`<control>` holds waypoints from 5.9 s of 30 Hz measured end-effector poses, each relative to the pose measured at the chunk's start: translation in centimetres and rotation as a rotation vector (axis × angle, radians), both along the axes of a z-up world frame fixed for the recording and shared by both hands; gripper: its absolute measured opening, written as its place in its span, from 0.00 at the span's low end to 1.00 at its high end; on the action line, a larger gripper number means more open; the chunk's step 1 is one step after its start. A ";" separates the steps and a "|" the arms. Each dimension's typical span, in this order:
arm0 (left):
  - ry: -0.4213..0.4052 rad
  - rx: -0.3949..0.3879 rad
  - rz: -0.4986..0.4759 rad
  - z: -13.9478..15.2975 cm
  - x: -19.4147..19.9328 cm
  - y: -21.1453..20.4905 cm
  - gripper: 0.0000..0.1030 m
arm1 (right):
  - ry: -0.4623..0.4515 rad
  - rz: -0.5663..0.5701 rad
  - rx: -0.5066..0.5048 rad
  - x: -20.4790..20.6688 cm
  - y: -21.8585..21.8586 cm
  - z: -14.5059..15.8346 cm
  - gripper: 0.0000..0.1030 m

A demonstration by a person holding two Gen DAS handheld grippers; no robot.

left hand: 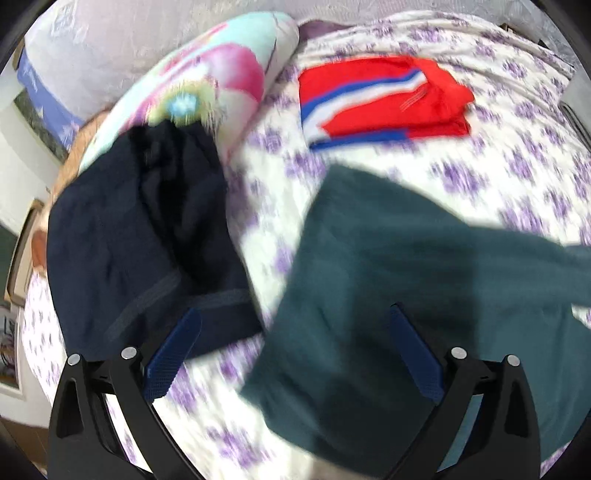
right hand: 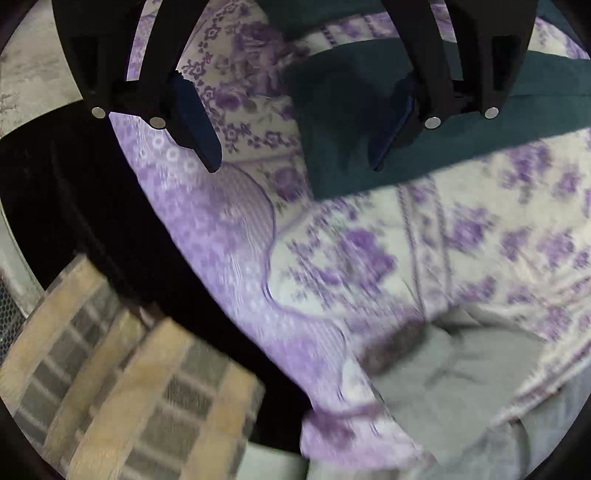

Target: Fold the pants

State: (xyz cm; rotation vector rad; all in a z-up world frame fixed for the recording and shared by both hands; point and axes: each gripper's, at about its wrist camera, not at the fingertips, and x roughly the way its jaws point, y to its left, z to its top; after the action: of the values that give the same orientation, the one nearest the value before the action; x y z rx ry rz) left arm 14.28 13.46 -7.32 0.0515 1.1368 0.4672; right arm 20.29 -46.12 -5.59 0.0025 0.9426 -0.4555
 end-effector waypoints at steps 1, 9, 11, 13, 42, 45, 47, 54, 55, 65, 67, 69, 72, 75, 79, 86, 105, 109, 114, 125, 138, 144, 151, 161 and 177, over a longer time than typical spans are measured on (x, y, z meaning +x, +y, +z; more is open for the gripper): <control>-0.005 0.024 -0.010 0.3 1.1 0.6 0.95 | -0.027 0.031 0.021 -0.2 0.6 0.4 0.80; 0.058 -0.004 -0.102 -1.5 7.9 3.1 0.95 | -0.046 0.255 0.119 -0.4 7.8 0.6 0.80; 0.072 -0.007 -0.178 -2.2 9.0 2.7 0.94 | -0.041 0.263 0.129 -0.8 8.6 0.6 0.80; 0.089 -0.010 -0.263 -2.8 9.6 1.9 0.83 | -0.030 0.270 0.131 -0.9 9.0 0.3 0.80; -0.097 -0.124 -0.074 1.1 10.1 5.0 0.17 | 0.144 0.783 0.158 4.5 15.8 -2.3 0.04; -0.118 -0.121 -0.058 1.3 10.3 5.1 0.17 | 0.035 0.691 0.228 5.4 13.9 -0.9 0.05; -0.121 -0.120 -0.032 0.8 10.7 5.2 0.17 | -0.009 0.663 0.172 5.9 14.2 -1.4 0.08; -0.086 -0.059 0.051 -0.2 10.4 5.6 0.43 | -0.096 0.393 0.041 5.9 9.8 -0.9 0.76; -0.103 -0.035 0.034 0.5 9.7 5.3 0.53 | -0.127 0.350 0.061 5.1 8.1 0.0 0.76; -0.131 -0.223 -0.137 2.0 3.7 -1.8 0.71 | -0.002 0.071 0.333 0.4 -5.4 -4.2 0.50; -0.085 -0.248 -0.183 0.4 3.0 -4.2 0.72 | 0.020 0.087 0.372 0.8 -4.8 -5.6 0.51; -0.024 -0.254 -0.205 -1.5 2.3 -6.4 0.72 | 0.014 0.110 0.352 1.1 -4.0 -5.6 0.06; 0.030 -0.287 -0.207 -3.4 1.2 -8.0 0.72 | -0.034 0.147 0.276 2.1 -3.4 -3.6 0.05; 0.041 -0.252 -0.209 -4.1 0.4 -8.5 0.72 | -0.078 0.144 0.153 3.4 -3.0 -1.7 0.07; 0.053 -0.230 -0.173 -3.8 -0.4 -7.4 0.72 | 0.083 0.101 -0.074 6.0 -2.6 -4.3 0.45; 0.026 -0.210 -0.078 -2.0 -3.2 -2.6 0.72 | -0.044 0.185 0.169 0.2 -1.4 -2.7 0.52; 0.082 -0.488 0.191 -5.1 -6.3 4.3 0.58 | -0.034 0.249 0.193 -9.9 5.2 -0.7 0.79; 0.100 -0.504 0.236 -6.4 -4.5 4.6 0.53 | -0.012 0.291 0.214 -12.8 7.2 -0.8 0.82; 0.071 -0.384 0.187 -5.1 -2.9 4.0 0.05 | 0.016 0.118 0.179 -16.6 4.3 -1.8 0.83; -0.025 -0.357 0.210 -2.0 -6.9 3.5 0.04 | -0.046 -0.214 0.552 -18.4 -2.5 -6.9 0.21; -0.079 -0.325 0.237 0.9 -13.5 4.3 0.05 | 0.042 -0.104 0.424 -20.0 -5.1 -3.9 0.08; 0.011 -0.365 0.284 -2.0 -15.2 6.3 0.42 | 0.083 -0.145 0.154 -18.8 -4.9 -4.3 0.55; -0.142 -0.279 0.116 3.6 -11.7 6.9 0.63 | -0.141 0.115 0.143 -10.7 0.2 1.0 0.64; -0.009 -0.227 -0.286 0.6 2.5 3.3 0.65 | -0.055 0.602 0.278 2.1 15.1 0.9 0.67; 0.140 -0.219 -0.486 -4.8 8.2 3.3 0.33 | 0.151 0.944 0.204 8.2 25.9 -3.6 0.66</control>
State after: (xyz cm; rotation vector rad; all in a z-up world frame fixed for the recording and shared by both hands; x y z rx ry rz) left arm 22.45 16.80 -12.09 0.1678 1.2584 -0.0953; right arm 28.50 -20.21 -9.21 -0.2842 1.0221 0.5192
